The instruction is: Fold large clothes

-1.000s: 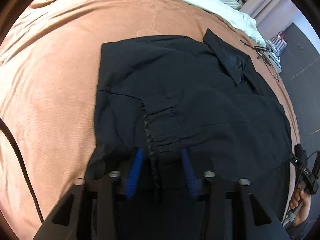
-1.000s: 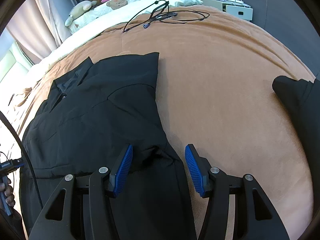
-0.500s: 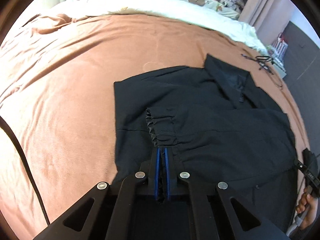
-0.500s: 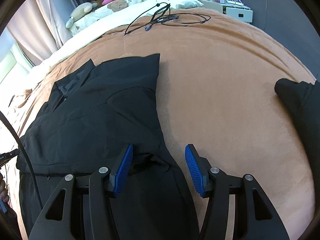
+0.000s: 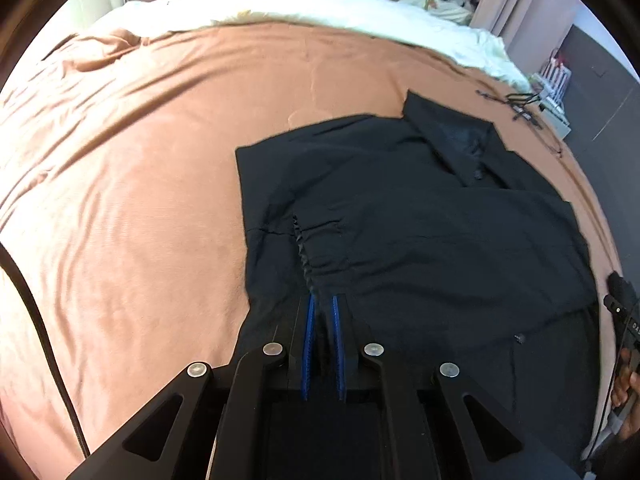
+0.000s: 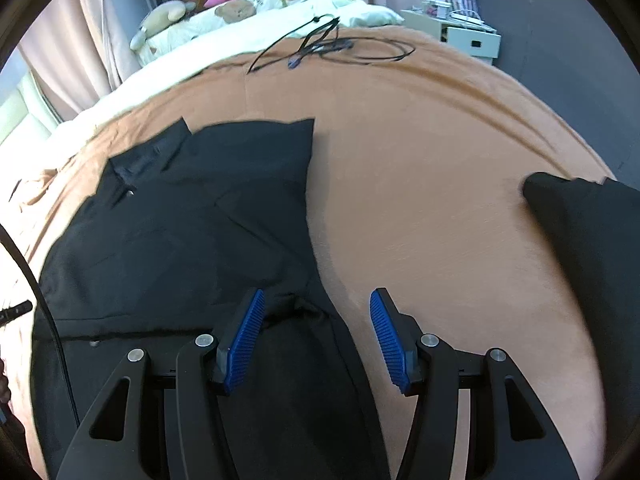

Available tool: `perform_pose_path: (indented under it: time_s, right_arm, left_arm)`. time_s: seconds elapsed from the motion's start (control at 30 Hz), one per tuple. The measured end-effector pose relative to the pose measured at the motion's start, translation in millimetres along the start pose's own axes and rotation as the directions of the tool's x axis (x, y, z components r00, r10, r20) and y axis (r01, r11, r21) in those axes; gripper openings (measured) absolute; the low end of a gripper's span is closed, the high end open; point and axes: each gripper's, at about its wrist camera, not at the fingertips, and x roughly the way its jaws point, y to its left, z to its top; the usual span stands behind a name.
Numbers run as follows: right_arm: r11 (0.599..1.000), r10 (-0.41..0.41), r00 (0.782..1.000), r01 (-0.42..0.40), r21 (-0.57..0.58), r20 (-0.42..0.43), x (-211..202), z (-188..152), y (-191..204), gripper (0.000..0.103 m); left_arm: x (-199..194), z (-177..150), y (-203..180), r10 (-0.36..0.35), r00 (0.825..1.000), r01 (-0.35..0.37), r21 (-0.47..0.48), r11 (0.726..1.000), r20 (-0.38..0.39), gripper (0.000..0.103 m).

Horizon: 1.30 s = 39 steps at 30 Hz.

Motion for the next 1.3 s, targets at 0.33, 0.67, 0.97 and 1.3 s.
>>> perform_pose_path:
  time_s: [0.33,0.67,0.97,1.3]
  right_arm:
    - [0.991,0.073,0.994,-0.062,-0.122,0.083,-107,-38,21,0.054]
    - [0.953,0.12,0.956,-0.036,-0.299,0.269,-206,-120,42,0.054]
    - [0.952,0.104,0.953,-0.012,-0.307,0.285,-278,-189,2,0.054]
    - [0.956,0.072,0.939,0.031,-0.293,0.337,-311,-255,-9,0.058]
  left_arm:
    - [-107,-55,-11,-0.024,0.981,0.026,-0.006,1.0,0.193,0.062]
    - [-202,-137,-13,0.036,0.949,-0.039,0.002,0.999,0.313,0.072]
    - [-266,-232,-16,0.04,0.922,-0.058,0.035,0.998,0.385,0.101]
    - [-289,-309,-25,0.024,0.913,-0.049,0.051,0.997,0.407,0.103]
